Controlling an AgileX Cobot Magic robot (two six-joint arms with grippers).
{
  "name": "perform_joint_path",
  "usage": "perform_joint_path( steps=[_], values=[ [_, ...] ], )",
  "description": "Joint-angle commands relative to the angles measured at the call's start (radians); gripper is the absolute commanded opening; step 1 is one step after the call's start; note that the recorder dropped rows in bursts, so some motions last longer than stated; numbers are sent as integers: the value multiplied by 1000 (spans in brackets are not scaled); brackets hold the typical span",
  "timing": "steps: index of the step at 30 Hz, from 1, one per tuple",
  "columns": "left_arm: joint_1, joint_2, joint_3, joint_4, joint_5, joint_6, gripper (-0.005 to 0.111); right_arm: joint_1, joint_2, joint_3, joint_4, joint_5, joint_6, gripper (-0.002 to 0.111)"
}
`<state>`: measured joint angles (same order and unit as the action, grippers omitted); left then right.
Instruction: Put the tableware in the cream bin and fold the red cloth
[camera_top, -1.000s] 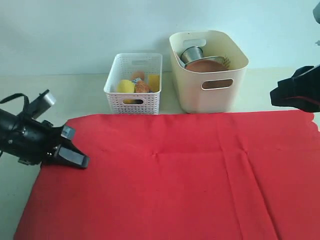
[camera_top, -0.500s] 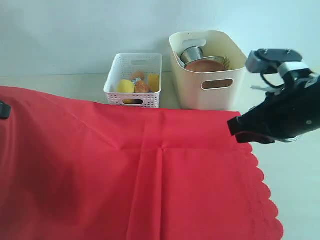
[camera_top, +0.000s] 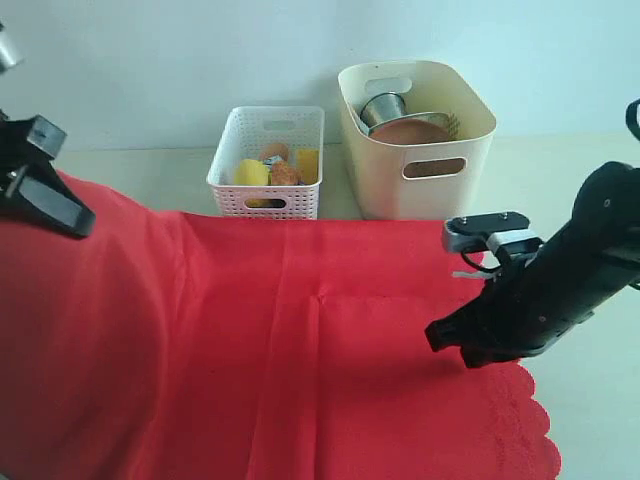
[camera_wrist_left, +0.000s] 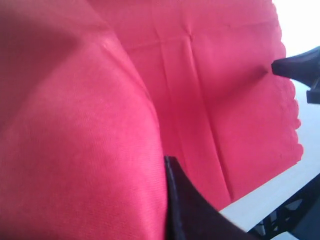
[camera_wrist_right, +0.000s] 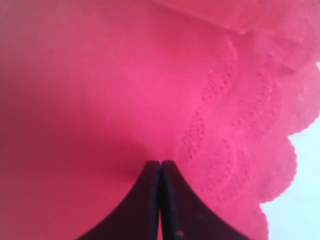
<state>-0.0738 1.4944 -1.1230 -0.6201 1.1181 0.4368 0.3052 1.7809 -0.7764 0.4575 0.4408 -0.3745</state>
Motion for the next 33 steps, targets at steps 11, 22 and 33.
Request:
perform_joint_path(
  steps=[11,22,33],
  values=[
    [-456,260,-234,32,-97,-193,0,3,93,2,-2,-37,-6,0],
    [-636,586,-366,-146,-271,-189,35,3,93,2,1,-45,-6,0],
    [-634,552,-366,-232,37,293,64,3,93,2,-3,-56,-8,0]
  ],
)
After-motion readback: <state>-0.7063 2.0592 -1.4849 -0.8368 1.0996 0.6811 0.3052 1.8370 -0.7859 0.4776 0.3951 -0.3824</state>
